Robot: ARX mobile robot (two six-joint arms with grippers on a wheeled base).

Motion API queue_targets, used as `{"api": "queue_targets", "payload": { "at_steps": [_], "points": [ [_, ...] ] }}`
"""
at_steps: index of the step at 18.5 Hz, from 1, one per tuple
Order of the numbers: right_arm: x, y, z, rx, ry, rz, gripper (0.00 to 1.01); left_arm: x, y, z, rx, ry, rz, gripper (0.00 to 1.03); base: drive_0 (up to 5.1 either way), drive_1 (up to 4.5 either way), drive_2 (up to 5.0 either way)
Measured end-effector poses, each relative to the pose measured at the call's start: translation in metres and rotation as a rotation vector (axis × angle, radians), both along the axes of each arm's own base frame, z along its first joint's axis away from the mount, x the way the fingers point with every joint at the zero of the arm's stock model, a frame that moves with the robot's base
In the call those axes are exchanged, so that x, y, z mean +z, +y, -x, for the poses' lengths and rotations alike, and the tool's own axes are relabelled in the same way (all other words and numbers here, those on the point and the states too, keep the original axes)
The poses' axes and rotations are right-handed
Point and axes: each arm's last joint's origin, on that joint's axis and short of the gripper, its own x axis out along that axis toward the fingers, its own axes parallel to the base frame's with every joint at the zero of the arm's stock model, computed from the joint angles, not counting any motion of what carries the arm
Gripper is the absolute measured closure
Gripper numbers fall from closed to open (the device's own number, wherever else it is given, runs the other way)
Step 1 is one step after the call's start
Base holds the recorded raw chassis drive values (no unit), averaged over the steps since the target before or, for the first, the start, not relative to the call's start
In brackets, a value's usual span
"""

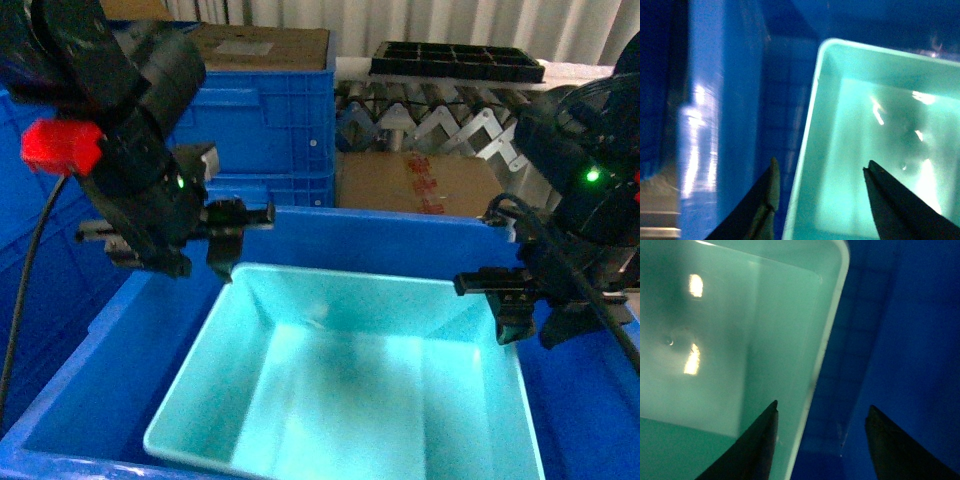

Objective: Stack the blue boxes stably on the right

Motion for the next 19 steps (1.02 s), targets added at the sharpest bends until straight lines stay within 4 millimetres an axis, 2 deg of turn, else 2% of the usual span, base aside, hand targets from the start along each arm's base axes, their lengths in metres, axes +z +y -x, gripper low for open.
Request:
{"api": "queue_targets", "payload": {
  "at_steps": [1,2,5,7,8,9,10,11,12,13,14,15,16,17,19],
  "points": [
    [0.010,-0.006,0.007,-0.024,0.005,-0.017,0.43,0.020,0.007,0.006,0.005,-0.043,-0.021,0.44,0.0,0.00,0.0],
    [0.020,-0.014,0.015,-0.057,0.011,-0.019,0.34,0.031,0.012,0.015,0.009,-0.035,-0.014,0.35,0.0,0.00,0.0],
    [0.053,-0.025,0.048,-0.161,0.020,-0.109,0.02,0.042,0.025,0.054,0.068,0.018,0.051,0.03,0.0,0.00,0.0],
    [0.089,-0.010,0.070,-0.191,-0.065,-0.223,0.03,0.093,0.027,0.085,0.126,-0.064,0.156,0.05,0.0,0.00,0.0],
    [0.109,-0.006,0.077,-0.206,-0.110,-0.265,0.03,0.117,0.027,0.091,0.135,-0.141,0.190,0.05,0.0,0.00,0.0],
    [0.109,-0.004,0.072,-0.175,-0.345,-0.262,0.07,0.128,0.027,0.091,0.139,-0.205,0.208,0.05,0.0,0.00,0.0],
    [0.093,-0.010,0.076,-0.142,-0.647,-0.164,0.19,0.115,0.027,0.088,0.128,-0.507,0.149,0.15,0.0,0.00,0.0],
    [0.067,-0.021,0.099,-0.103,-0.846,-0.060,0.31,0.079,0.037,0.103,0.116,-0.660,0.038,0.28,0.0,0.00,0.0],
    [0.054,-0.036,0.125,-0.079,-1.029,-0.012,0.46,0.051,0.051,0.128,0.087,-0.785,-0.025,0.42,0.0,0.00,0.0],
    [0.065,-0.045,0.142,-0.085,-1.218,-0.006,0.59,0.056,0.061,0.145,0.091,-0.950,-0.035,0.55,0.0,0.00,0.0],
    [0.082,-0.047,0.158,-0.071,-1.375,-0.022,0.72,0.071,0.064,0.162,0.080,-1.105,-0.022,0.68,0.0,0.00,0.0],
    [0.082,-0.051,0.177,-0.053,-1.415,-0.029,0.88,0.069,0.070,0.181,0.071,-1.154,-0.028,0.84,0.0,0.00,0.0],
    [0.069,-0.055,0.190,-0.047,-1.361,-0.005,1.00,0.052,0.075,0.193,0.067,-1.103,-0.040,0.97,0.0,0.00,0.0],
    [0.060,-0.060,0.201,-0.056,-1.330,0.006,1.00,0.037,0.079,0.204,0.066,-1.052,-0.050,1.01,0.0,0.00,0.0],
    [0.064,-0.062,0.219,-0.049,-1.373,-0.006,1.00,0.038,0.083,0.222,0.067,-1.091,-0.043,1.01,0.0,0.00,0.0]
  ]
}}
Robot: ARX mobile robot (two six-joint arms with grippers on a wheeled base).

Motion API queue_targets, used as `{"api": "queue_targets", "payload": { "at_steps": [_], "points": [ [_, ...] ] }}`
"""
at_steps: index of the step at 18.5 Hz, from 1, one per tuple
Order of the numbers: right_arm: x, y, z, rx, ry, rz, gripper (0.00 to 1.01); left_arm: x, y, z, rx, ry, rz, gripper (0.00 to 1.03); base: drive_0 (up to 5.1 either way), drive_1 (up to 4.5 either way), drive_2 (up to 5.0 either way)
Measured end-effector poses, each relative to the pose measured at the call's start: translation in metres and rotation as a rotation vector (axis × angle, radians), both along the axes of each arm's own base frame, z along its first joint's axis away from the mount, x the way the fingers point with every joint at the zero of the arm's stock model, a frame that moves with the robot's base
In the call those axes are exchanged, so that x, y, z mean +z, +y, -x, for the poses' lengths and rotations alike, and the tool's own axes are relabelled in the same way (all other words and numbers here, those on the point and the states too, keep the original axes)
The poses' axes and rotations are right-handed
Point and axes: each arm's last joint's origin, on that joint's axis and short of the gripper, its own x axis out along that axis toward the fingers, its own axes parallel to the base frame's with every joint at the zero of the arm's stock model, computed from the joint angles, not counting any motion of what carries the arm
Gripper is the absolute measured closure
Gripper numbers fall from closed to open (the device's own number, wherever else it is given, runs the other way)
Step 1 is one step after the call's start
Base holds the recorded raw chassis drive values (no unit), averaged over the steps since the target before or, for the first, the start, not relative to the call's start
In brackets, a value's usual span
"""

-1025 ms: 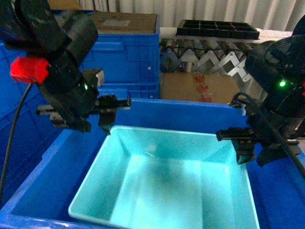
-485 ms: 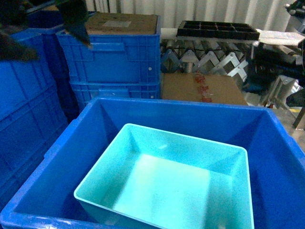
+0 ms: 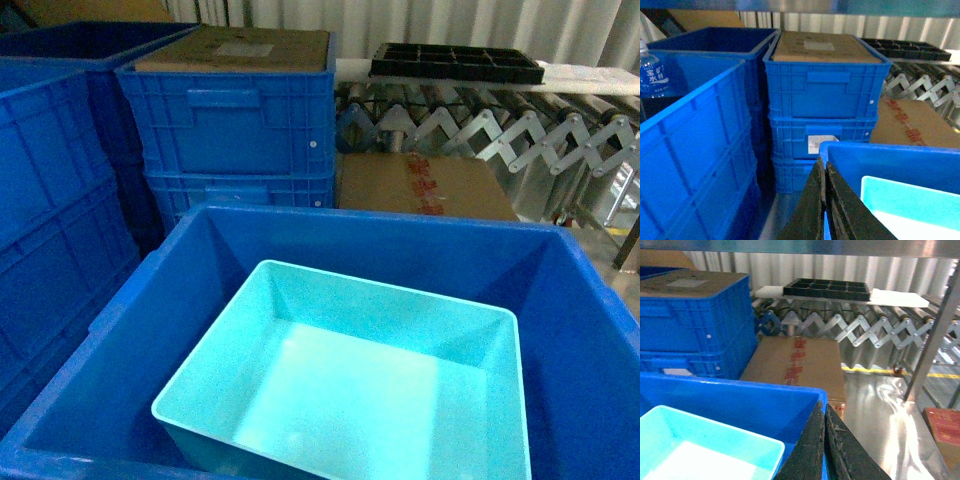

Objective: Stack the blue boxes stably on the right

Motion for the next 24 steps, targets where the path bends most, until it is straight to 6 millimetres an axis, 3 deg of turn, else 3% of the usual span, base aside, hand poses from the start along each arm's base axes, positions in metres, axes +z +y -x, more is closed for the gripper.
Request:
{"api": "queue_targets", "payload": {
  "at_steps": [2,4,9,12,24],
  "points": [
    [-0.006,-0.013,0.018,-0.016,0.015,0.000,1.00,-0.007,0.010,0.018,-0.010,0.006,0.000,1.01,0.0,0.00,0.0],
    [-0.020,-0.013,0.032,-0.006,0.041,0.000,1.00,-0.013,0.013,0.032,0.001,0.010,0.000,1.01,0.0,0.00,0.0],
    [-0.016,-0.012,0.057,-0.002,0.020,0.001,1.00,-0.030,0.013,0.057,-0.002,0.033,0.000,1.01,0.0,0.00,0.0],
    [-0.011,-0.012,0.067,-0.002,0.000,0.000,1.00,-0.022,0.013,0.067,-0.003,-0.014,0.000,1.01,0.0,0.00,0.0],
    [-0.007,-0.012,0.090,-0.002,-0.014,0.001,1.00,-0.019,0.013,0.090,-0.003,-0.021,0.000,1.01,0.0,0.00,0.0]
  ]
}}
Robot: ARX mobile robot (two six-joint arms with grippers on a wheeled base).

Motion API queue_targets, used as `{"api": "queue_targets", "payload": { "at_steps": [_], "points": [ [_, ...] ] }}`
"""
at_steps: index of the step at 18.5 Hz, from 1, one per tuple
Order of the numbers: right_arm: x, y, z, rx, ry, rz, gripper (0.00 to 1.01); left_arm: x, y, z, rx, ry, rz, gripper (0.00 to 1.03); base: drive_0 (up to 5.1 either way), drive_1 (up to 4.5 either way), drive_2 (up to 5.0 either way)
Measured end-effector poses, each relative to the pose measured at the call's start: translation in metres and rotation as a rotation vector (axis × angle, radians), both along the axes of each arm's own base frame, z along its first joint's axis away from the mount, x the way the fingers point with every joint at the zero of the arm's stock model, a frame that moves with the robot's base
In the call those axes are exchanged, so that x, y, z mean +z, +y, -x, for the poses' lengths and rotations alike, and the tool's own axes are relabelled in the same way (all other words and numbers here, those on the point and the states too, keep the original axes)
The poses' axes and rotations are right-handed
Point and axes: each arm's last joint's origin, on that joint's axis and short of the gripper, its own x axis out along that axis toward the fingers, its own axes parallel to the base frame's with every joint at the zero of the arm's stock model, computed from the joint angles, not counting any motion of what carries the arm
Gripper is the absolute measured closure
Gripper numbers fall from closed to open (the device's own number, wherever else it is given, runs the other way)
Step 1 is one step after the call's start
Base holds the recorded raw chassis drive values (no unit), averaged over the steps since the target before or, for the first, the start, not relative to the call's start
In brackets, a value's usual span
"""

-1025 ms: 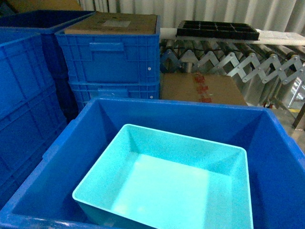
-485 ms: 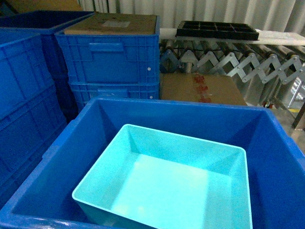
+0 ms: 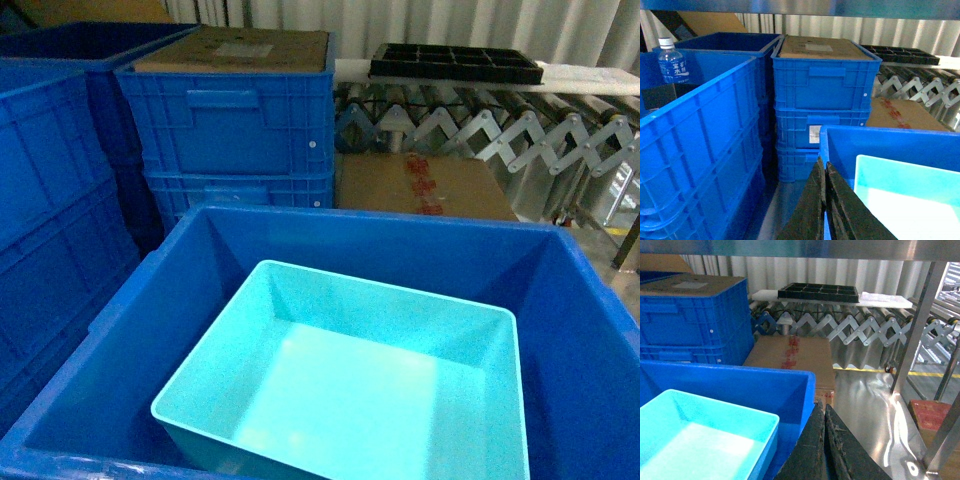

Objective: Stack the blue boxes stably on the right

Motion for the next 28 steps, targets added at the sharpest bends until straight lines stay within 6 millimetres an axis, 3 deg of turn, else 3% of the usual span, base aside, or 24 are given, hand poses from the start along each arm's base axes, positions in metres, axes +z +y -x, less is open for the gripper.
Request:
{"api": "queue_targets", "payload": {
  "at_steps": [12,13,14,23,24,28],
  "points": [
    [-0.004,0.000,0.015,0.002,0.013,0.000,1.00,-0.004,0.000,0.015,0.000,0.011,0.000,1.01,0.0,0.00,0.0],
    [-0.004,0.000,0.015,0.001,0.012,0.000,1.00,-0.004,0.000,0.015,0.001,0.014,0.000,0.97,0.0,0.00,0.0],
    [-0.004,0.000,0.015,0.002,0.012,0.000,0.94,-0.004,0.000,0.015,-0.001,0.014,0.000,0.88,0.0,0.00,0.0],
    [-0.004,0.000,0.015,0.002,0.012,0.000,0.04,-0.004,0.000,0.015,0.000,0.014,-0.001,0.03,0.0,0.00,0.0],
    [-0.004,0.000,0.015,0.002,0.012,0.000,0.01,-0.004,0.000,0.015,0.000,0.014,-0.001,0.05,0.0,0.00,0.0],
    [-0.004,0.000,0.015,0.002,0.012,0.000,0.03,-0.004,0.000,0.015,0.000,0.014,-0.001,0.05,0.0,0.00,0.0]
  ]
}}
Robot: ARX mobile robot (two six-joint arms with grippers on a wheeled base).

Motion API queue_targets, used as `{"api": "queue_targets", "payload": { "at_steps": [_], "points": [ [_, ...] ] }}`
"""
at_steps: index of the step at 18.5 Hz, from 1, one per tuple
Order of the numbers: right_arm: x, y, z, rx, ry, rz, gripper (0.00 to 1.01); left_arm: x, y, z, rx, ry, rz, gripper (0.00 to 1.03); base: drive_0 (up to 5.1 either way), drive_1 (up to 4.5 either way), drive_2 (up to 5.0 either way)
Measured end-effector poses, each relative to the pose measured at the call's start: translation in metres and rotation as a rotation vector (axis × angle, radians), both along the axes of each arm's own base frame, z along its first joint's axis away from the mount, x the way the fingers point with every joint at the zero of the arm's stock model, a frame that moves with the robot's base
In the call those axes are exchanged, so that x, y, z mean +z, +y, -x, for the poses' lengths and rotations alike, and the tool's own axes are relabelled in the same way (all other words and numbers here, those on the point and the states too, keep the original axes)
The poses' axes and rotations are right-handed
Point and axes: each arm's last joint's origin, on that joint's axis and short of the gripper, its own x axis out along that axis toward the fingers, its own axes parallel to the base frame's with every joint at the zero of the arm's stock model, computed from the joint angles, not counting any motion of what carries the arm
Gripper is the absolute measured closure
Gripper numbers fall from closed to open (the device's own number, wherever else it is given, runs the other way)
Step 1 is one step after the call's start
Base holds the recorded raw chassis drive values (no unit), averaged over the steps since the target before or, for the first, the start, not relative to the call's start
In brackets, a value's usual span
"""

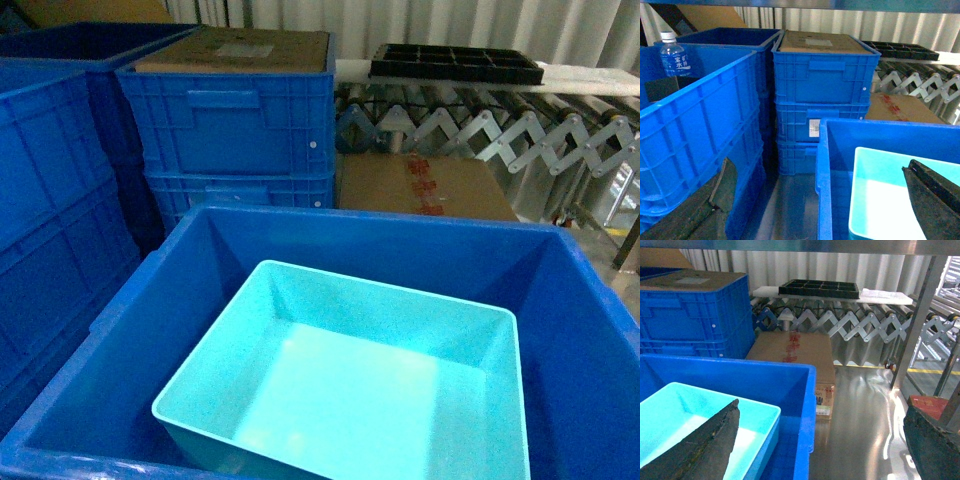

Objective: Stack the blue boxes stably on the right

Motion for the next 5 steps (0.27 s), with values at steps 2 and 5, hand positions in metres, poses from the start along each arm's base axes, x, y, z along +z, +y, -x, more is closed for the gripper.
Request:
{"api": "queue_targets", "payload": {
  "at_steps": [2,5],
  "points": [
    [0.0000,0.0000,0.0000,0.000,0.000,0.000,0.03,0.0000,0.0000,0.0000,0.000,0.000,0.000,0.05,0.0,0.00,0.0],
    [0.0000,0.0000,0.0000,0.000,0.000,0.000,0.03,0.0000,0.0000,0.0000,0.000,0.000,0.000,0.05,0.0,0.00,0.0]
  ]
}}
